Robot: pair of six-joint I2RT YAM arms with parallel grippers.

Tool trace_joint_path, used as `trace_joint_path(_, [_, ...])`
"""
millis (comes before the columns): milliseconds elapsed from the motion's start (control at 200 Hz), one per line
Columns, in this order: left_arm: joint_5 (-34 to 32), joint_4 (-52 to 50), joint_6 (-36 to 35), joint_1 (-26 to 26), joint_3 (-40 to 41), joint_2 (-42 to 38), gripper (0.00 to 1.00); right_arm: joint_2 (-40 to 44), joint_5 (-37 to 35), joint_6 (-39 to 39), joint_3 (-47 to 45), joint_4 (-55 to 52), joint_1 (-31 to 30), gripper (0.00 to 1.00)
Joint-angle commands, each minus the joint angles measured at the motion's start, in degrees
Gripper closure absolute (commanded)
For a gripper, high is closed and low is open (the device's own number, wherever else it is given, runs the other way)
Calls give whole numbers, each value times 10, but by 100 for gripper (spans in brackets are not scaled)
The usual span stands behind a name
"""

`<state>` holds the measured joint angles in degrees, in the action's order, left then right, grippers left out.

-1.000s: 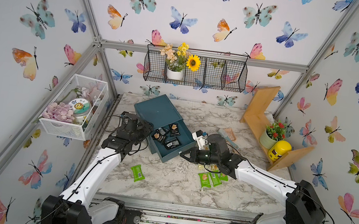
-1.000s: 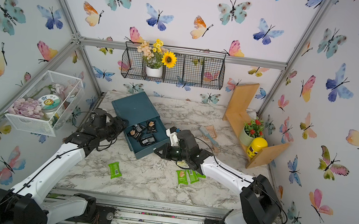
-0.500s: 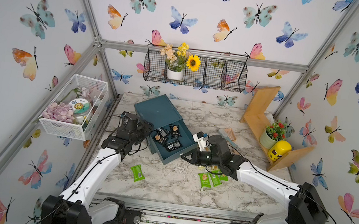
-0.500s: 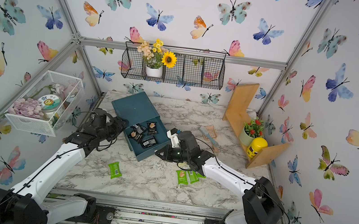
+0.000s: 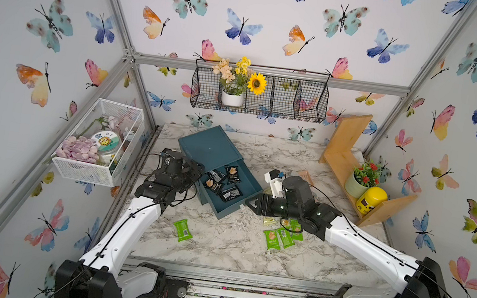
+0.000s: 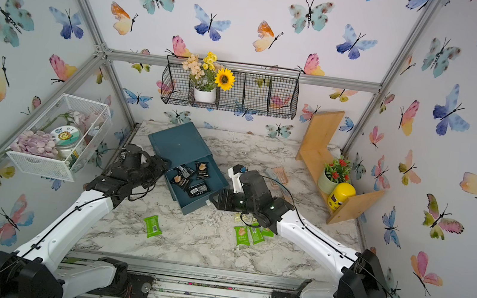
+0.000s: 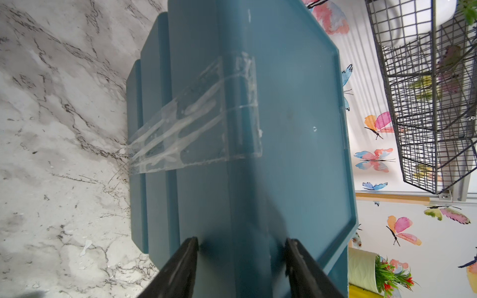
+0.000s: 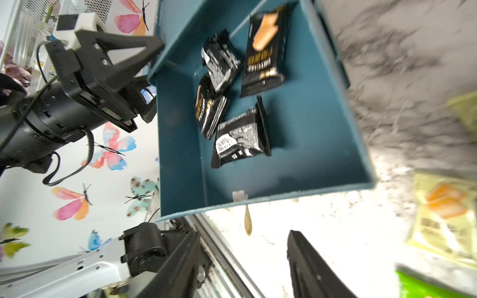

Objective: Take the cookies out of the drawer
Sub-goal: Open the drawer in the storage box, then pick up the cookie from the drawer.

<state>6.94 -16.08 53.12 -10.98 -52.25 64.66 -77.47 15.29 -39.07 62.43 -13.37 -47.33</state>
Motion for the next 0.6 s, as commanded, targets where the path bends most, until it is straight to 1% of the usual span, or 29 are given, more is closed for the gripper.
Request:
trace_joint_path(0, [16,-11,-4,2,9,2,42,-20,-98,84,96,-112,0,40])
trace_joint_path(165, [15,-12,-5,2,11,2,42,-137,-155,149,267,-240,-18,37])
trace_joint_path(300, [15,-13,-6,3,12,1,43,-227,-204,192,384,-288,-39,34])
trace_joint_path(486, [14,-12,-4,3,15,1,43,-357,-239,200,543,-365,-49,34])
trace_joint_path(596, [13,-12,-4,3,13,2,43,-409,-243,189,601,-381,-50,34])
